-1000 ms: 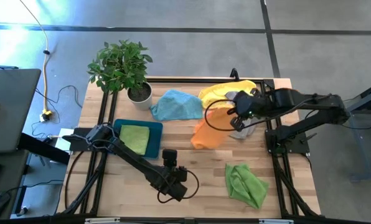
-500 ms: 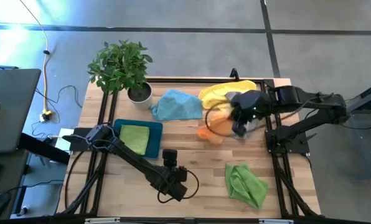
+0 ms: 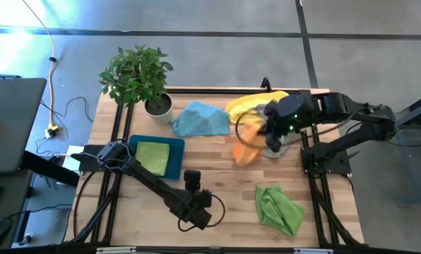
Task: Fold microfiber towels
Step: Fold the orange microfiber towel on the table
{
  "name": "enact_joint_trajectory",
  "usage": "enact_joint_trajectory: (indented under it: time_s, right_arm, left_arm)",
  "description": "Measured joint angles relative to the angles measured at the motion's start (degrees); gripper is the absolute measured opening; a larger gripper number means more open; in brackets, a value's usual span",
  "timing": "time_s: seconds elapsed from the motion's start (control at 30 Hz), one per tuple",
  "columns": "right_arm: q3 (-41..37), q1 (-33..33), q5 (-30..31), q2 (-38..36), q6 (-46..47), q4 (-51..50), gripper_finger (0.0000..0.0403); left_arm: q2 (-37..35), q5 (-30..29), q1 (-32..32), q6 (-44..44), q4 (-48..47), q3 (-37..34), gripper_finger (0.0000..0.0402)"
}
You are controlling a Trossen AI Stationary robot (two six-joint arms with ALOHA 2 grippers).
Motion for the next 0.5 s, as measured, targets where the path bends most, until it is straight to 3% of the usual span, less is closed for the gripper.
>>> enact_joint_trajectory:
  time_s: [0.07, 0.13, 0.27, 0.33, 0.4, 0.5]
  right_arm:
    - [1.4, -0.1, 4.7, 0.2, 4.1, -1.8, 0.0000]
    - [2.1, 0.0, 2.0, 0.3, 4.3, -0.5, 0.0000]
    - [2.3, 1.7, -20.6, 0.3, -3.3, 9.5, 0.0000]
    - [2.3, 2.5, -25.3, 0.3, -6.1, 11.9, 0.0000]
    - [2.4, 2.6, -19.8, -0.2, -4.4, 9.8, 0.0000]
    - [2.4, 1.4, 0.7, -0.6, 5.6, 2.2, 0.0000]
  left_arm:
    - [0.0, 0.0, 0.0, -0.4, 0.1, 0.0, 0.0131]
    - [0.0, 0.0, -0.1, -0.6, -0.1, 0.0, 0.0131]
    - [0.0, 0.0, -0.4, -0.4, 0.0, 0.0, 0.0131]
    - [0.0, 0.0, -0.4, -0.4, 0.0, 0.0, 0.0131]
    - [0.0, -0.3, -0.4, -0.4, 0.0, 0.0, 0.0131]
    - [0.0, -0.6, -0.3, 0.0, 0.0, 0.0, 0.0131]
